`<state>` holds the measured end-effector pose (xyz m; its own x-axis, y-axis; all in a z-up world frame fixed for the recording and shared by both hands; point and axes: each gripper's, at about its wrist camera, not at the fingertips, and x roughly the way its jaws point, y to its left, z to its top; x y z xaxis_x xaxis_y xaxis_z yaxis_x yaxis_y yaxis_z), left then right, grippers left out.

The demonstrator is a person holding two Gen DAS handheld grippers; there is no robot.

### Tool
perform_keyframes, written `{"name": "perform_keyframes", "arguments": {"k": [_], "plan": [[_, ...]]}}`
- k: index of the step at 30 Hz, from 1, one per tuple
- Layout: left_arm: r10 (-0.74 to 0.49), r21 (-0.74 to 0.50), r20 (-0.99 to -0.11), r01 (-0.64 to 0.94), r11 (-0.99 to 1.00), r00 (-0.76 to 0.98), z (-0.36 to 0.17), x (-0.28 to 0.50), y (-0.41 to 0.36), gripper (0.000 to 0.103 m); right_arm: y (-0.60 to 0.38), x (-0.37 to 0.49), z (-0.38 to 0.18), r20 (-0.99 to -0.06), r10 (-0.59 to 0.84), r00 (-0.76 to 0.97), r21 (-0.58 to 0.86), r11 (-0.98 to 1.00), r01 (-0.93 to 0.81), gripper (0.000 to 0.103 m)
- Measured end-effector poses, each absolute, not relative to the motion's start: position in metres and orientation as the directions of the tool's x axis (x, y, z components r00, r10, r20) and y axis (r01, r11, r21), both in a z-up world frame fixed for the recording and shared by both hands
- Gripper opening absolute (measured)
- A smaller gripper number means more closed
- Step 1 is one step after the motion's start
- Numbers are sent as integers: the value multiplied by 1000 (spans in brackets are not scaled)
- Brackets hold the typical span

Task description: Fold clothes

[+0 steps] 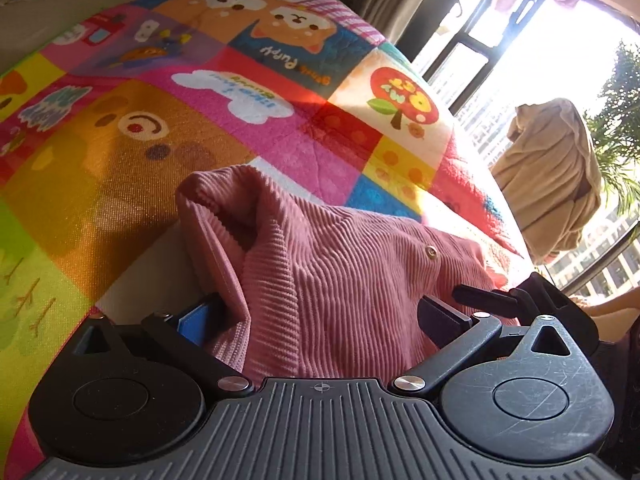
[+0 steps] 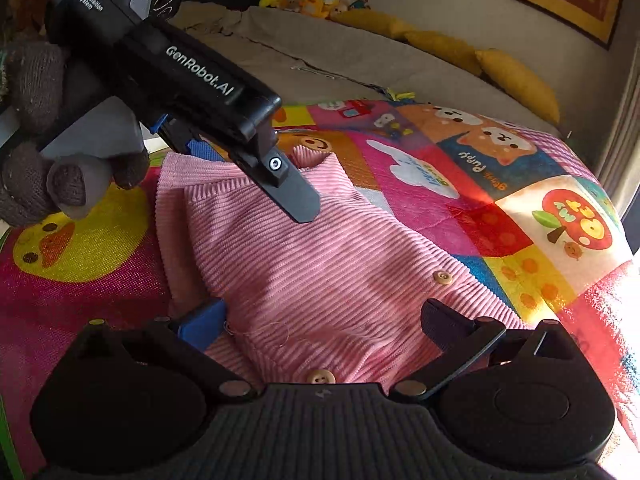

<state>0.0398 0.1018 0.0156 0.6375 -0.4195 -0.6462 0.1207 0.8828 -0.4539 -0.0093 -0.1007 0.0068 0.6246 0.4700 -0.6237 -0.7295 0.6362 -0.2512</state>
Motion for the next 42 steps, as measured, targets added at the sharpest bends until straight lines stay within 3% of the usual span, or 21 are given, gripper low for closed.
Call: {"name": "perform_keyframes", "arguments": {"k": [5, 9, 14, 18, 22, 25, 32, 35, 42], "plan": [[-365, -352, -670, 157, 923, 646, 13, 33, 84, 103, -148, 6, 12, -635, 374, 676, -224, 748, -624, 103], [-382, -355, -666, 178, 918, 641, 13, 31, 77, 103, -178, 19, 2, -652, 233, 721, -280, 809, -516, 103], [-416, -373, -644, 212, 903, 642, 14, 18, 66, 103, -181, 14, 4, -637, 223, 738, -317, 797, -514, 103], [-494, -426, -593, 272, 863, 636, 18, 0, 56, 103, -176, -1, 16, -610, 284, 740, -334, 754, -565, 103], [-616, -502, -498, 377, 778, 610, 26, -25, 57, 103, -172, -11, 37, -592, 407, 696, -234, 739, -631, 103], [-590, -516, -453, 344, 785, 669, 33, -42, 81, 103, -164, -11, 42, -566, 436, 699, -196, 753, -628, 103], [-394, -592, -451, 61, 803, 801, 36, -56, 158, 103, -127, -14, 1, -699, 394, 597, -197, 696, -690, 103], [-452, -673, -433, 54, 738, 780, 26, -52, 165, 103, -130, -17, 13, -690, 400, 604, -192, 703, -685, 103], [-616, -732, -464, 117, 671, 637, 2, -19, 111, 103, -107, -58, 42, -562, 513, 649, -273, 626, -731, 103]]}}
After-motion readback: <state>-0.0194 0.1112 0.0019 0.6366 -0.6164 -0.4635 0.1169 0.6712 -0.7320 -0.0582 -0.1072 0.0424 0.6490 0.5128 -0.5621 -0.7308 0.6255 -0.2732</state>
